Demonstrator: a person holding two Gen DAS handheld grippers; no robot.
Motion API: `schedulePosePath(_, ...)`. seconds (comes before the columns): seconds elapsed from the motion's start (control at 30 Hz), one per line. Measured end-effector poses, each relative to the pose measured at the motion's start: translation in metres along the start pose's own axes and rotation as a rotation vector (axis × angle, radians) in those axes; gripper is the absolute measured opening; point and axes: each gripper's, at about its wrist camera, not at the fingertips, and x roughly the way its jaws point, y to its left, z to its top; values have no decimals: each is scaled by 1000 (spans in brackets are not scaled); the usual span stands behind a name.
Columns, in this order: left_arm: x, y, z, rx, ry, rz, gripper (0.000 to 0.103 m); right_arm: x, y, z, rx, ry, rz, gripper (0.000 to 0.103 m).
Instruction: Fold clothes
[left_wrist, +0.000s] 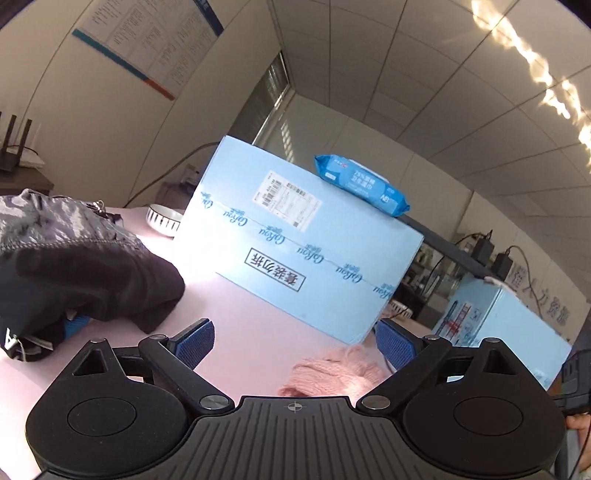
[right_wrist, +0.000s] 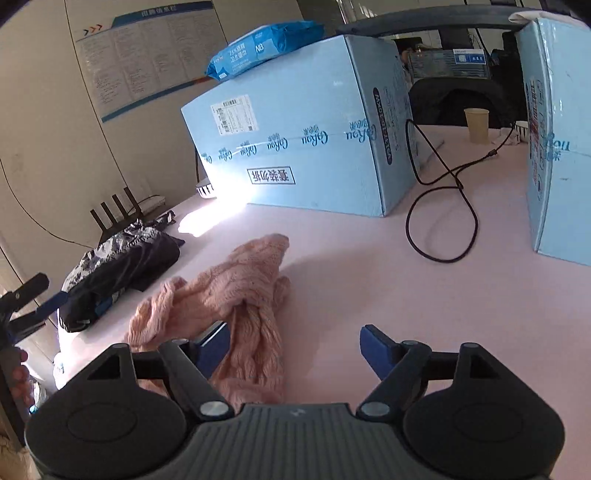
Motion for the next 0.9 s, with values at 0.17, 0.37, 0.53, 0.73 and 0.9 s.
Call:
schedulePosePath(0.17,58,33,0,-89,297,-120,95,-18,-15,-55,-8,42,-69,79)
schedulePosePath(0.37,121,23,-10,-36,464,-234,95,-52,-36,-97,100,-10,-18,80)
schedulePosePath(0.53,159,16,-12,-54,487,-225,55,-67,-30,-102,141,5,-3,79)
schedulePosePath(0.73,182,14,-16,-122,516,-225,17,-64,-32,-106,257,7,132,79)
schedulePosePath(0.9,182,7,-17,-152,454,-155,11,-48,-42,-96,386,-40,152,75)
